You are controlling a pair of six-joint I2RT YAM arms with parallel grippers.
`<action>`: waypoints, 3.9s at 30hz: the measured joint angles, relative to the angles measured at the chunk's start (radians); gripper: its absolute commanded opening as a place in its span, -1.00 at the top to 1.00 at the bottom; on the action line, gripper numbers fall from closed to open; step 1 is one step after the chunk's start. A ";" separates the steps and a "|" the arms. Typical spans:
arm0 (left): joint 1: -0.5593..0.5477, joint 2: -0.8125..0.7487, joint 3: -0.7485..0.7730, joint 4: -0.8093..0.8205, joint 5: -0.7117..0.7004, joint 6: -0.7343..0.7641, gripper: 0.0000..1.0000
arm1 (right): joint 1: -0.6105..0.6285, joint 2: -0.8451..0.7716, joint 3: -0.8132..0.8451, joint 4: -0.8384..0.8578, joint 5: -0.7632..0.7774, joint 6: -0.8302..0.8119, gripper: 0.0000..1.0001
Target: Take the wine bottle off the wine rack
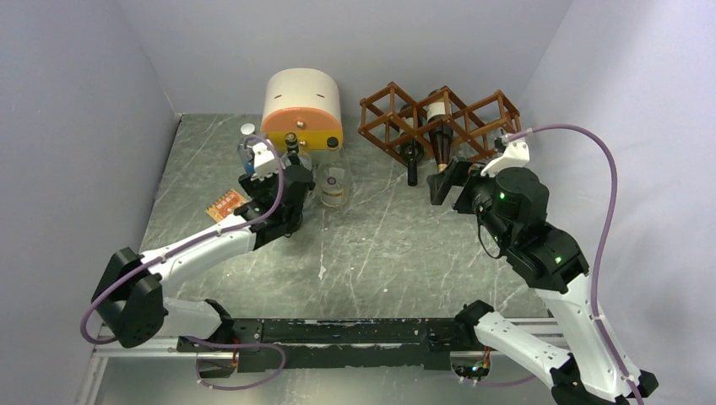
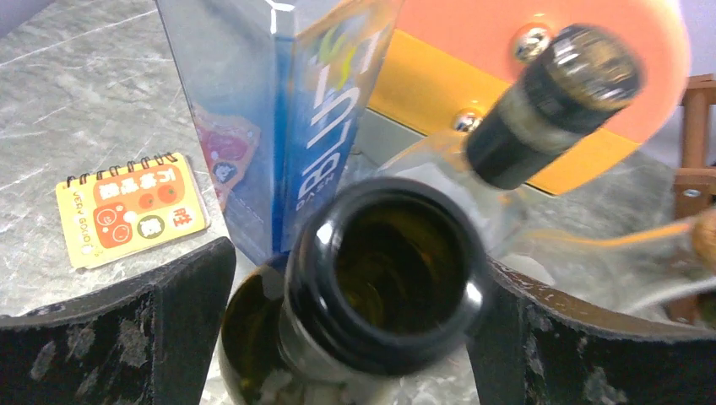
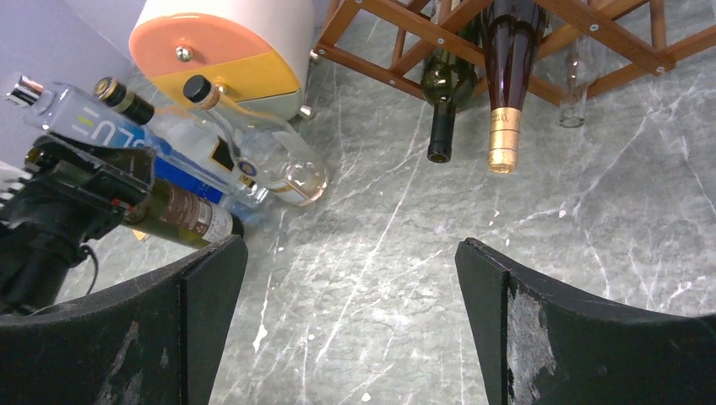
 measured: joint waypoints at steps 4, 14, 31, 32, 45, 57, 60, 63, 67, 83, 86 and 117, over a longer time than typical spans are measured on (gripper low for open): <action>-0.038 -0.057 0.000 0.013 -0.003 0.021 -1.00 | 0.000 0.006 0.000 -0.003 0.002 0.001 -1.00; -0.092 -0.216 -0.022 0.113 -0.023 0.112 -1.00 | 0.000 0.065 0.001 -0.002 0.002 0.000 -1.00; -0.098 -0.385 -0.071 0.441 0.263 0.544 -0.99 | -0.050 0.213 -0.133 0.095 0.060 -0.050 -1.00; -0.098 -0.392 -0.074 0.452 0.289 0.562 -1.00 | -0.090 0.227 -0.140 0.108 0.033 -0.056 -1.00; -0.139 -0.353 -0.086 0.502 0.695 0.755 -0.99 | -0.610 0.449 -0.291 0.474 -0.512 -0.027 -0.99; -0.196 -0.351 -0.141 0.540 0.799 0.850 -0.99 | -0.663 0.715 -0.385 0.867 -0.737 0.030 -0.57; -0.199 -0.346 -0.141 0.541 0.798 0.864 -0.99 | -0.676 0.789 -0.372 0.919 -0.758 0.030 -0.46; -0.199 -0.324 -0.141 0.540 0.798 0.874 -0.99 | -0.683 0.866 -0.346 0.951 -0.779 0.026 -0.29; -0.199 -0.297 -0.141 0.540 0.798 0.880 -0.99 | -0.683 0.914 -0.320 0.992 -0.837 0.023 -0.21; -0.200 -0.262 -0.141 0.539 0.798 0.880 -0.98 | -0.690 0.965 -0.280 1.094 -0.902 0.056 0.66; -0.200 -0.259 -0.141 0.539 0.798 0.880 -0.99 | -0.690 0.961 -0.312 1.146 -0.900 0.073 0.84; -0.200 -0.232 -0.122 0.504 0.814 0.875 -0.99 | -0.691 0.417 -0.740 1.049 -0.901 0.252 1.00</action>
